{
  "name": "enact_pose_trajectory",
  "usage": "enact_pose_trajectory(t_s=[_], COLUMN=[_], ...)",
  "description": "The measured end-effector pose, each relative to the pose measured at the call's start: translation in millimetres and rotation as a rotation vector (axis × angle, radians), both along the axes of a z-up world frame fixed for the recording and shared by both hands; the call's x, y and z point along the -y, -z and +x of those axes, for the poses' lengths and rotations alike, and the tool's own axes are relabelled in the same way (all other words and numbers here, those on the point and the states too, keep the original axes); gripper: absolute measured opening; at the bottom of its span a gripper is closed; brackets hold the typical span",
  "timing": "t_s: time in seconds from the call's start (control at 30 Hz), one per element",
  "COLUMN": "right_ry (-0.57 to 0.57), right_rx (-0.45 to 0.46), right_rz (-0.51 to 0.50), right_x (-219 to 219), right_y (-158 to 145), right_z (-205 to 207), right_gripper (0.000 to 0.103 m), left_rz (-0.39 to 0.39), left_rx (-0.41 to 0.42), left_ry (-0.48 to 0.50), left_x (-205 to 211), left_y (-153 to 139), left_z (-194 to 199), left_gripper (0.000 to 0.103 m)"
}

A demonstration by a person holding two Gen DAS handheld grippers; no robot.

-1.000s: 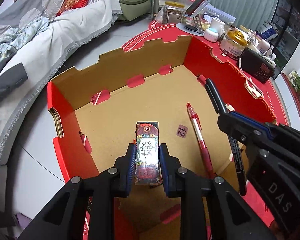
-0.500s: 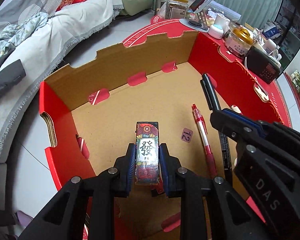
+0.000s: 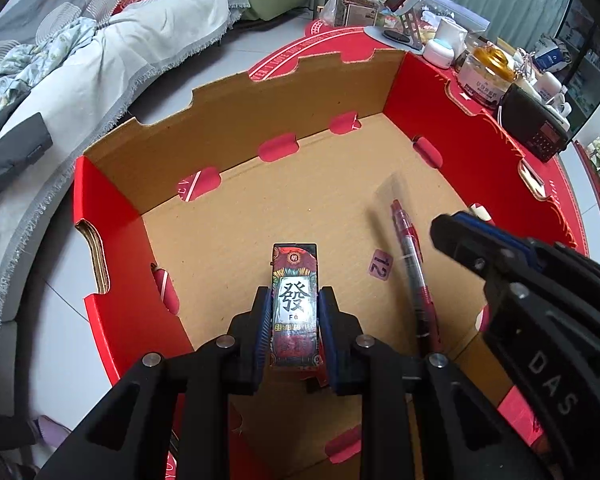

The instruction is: Organize rigid objects

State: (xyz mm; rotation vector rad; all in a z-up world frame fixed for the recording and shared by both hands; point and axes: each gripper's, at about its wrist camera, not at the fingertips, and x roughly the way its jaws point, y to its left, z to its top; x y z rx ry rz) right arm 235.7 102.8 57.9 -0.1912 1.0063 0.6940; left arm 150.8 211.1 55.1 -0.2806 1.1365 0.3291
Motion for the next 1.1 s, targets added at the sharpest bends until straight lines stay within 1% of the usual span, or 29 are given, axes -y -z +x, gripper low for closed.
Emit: enact_pose_trajectory(t_s=[0.03, 0.1, 0.17, 0.27, 0.37, 0.53, 0.67, 0.77, 0.87, 0.97, 1.03, 1.1], right_ry=[0.003, 0.011, 0.017, 0.026, 0.029, 0.037, 0.050, 0.071, 0.092, 0.130, 0.150, 0.169], right_rx=[-0.002, -0.006, 0.009, 0.057, 0.121, 0.185, 0.215, 0.213, 0.206, 0.180, 0.166, 0.146], right_rz=[0.002, 0.004, -0.001, -0.022, -0.044, -0.045, -0.022, 0.001, 0.003, 0.019, 0.014, 0.007], right_x=[1, 3, 6, 12, 19, 39, 65, 88, 113, 140, 154, 166], right_y=[-1, -3, -6, -15, -25, -41, -52, -56, -54, -49, -44, -37], right_z=[0, 1, -1, -8, -19, -41, -65, -82, -96, -105, -110, -114], right_gripper=[0.010, 0.010, 0.010, 0.010, 0.010, 0.010, 0.010, 0.010, 0.010, 0.010, 0.010, 0.010], left_rz=[0.002, 0.013, 0.029, 0.015, -0.004, 0.034, 0.074, 0.118, 0.160, 0.151, 0.131, 0.134], left_rx=[0.001, 0.005, 0.016, 0.039, 0.087, 0.121, 0.141, 0.154, 0.161, 0.160, 0.146, 0.135], left_ry=[0.003, 0.008, 0.011, 0.010, 0.013, 0.047, 0.096, 0.137, 0.170, 0.190, 0.208, 0.222], left_x=[1, 3, 4, 4, 6, 23, 49, 72, 94, 111, 123, 132], left_y=[0, -1, -3, -6, -16, -30, -43, -51, -57, -58, -55, -52], left_z=[1, 1, 0, -5, -15, -30, -50, -64, -77, -86, -91, -94], left_gripper=[0.027, 0.038, 0.041, 0.041, 0.041, 0.041, 0.041, 0.041, 0.041, 0.041, 0.041, 0.041])
